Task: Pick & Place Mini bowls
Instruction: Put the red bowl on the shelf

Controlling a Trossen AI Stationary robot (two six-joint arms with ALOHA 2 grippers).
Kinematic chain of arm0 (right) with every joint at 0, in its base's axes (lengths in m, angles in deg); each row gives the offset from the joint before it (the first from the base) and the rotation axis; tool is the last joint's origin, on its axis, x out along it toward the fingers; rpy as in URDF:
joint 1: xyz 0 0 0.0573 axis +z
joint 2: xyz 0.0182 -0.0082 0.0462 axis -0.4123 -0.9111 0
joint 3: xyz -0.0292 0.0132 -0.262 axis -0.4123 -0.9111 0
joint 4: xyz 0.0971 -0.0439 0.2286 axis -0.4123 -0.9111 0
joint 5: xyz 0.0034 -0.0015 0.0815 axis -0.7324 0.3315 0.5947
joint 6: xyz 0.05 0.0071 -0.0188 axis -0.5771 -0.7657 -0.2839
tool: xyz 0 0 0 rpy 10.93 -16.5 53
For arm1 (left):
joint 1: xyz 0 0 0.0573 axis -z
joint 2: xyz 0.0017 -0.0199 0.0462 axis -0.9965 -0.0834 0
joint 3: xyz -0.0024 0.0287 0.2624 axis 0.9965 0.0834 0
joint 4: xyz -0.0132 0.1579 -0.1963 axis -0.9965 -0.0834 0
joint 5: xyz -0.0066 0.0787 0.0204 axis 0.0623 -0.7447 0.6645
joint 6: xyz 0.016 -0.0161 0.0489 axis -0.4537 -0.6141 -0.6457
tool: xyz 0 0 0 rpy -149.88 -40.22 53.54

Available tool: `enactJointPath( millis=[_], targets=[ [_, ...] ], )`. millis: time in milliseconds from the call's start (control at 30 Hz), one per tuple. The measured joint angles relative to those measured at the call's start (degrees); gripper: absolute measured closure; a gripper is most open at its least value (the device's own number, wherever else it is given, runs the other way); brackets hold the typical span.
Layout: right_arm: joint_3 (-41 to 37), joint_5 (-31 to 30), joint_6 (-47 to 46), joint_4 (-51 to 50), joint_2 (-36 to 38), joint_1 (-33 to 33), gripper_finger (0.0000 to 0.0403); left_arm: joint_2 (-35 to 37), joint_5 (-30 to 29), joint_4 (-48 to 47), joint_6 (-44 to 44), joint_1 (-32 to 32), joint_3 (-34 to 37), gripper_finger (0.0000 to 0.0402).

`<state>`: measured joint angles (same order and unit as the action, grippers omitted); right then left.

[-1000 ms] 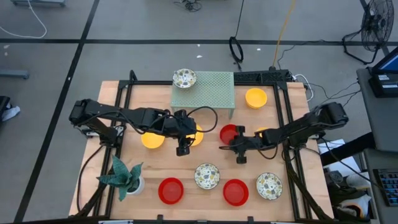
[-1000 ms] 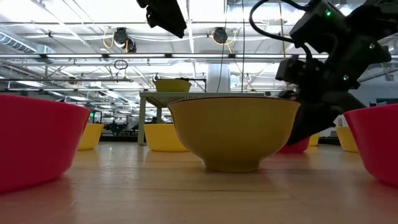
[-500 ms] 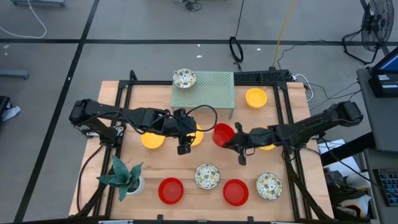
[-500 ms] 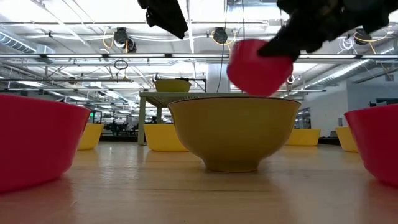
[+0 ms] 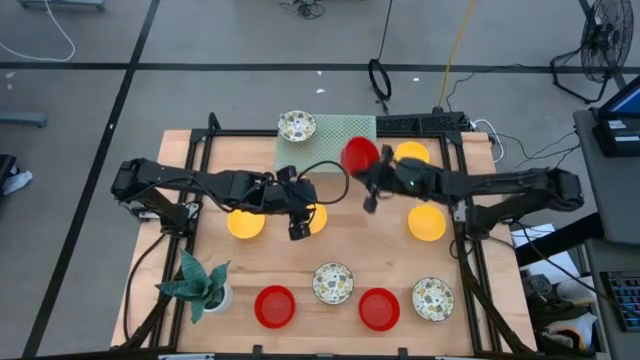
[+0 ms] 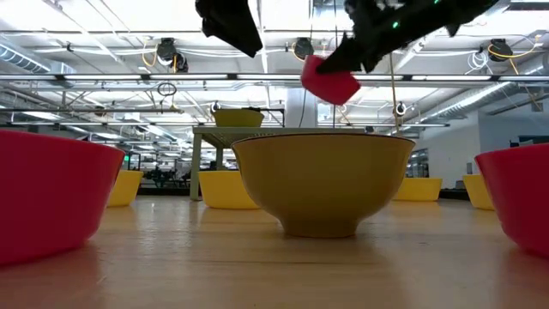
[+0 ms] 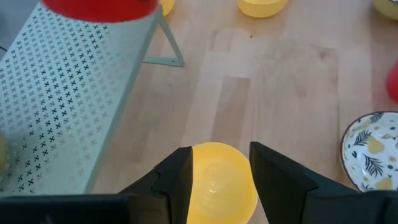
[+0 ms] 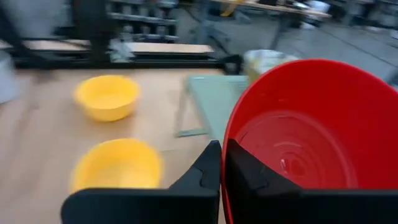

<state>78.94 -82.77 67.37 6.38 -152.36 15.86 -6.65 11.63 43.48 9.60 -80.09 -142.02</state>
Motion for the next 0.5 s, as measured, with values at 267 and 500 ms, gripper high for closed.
enactJointPath(
  millis=[267, 500],
  targets=[
    [1.86, 0.0, -1.0, -0.23, -7.64, -11.11, 0.0402, 0.02, -0.02, 2.43, -2.52, -2.39, 0.0, 0.0238],
    [5.69, 0.07, -1.58, -0.29, -12.2, -16.84, 0.0401, 0.04, 0.02, 2.61, -2.76, -4.21, 0.0, 0.0238]
  ],
)
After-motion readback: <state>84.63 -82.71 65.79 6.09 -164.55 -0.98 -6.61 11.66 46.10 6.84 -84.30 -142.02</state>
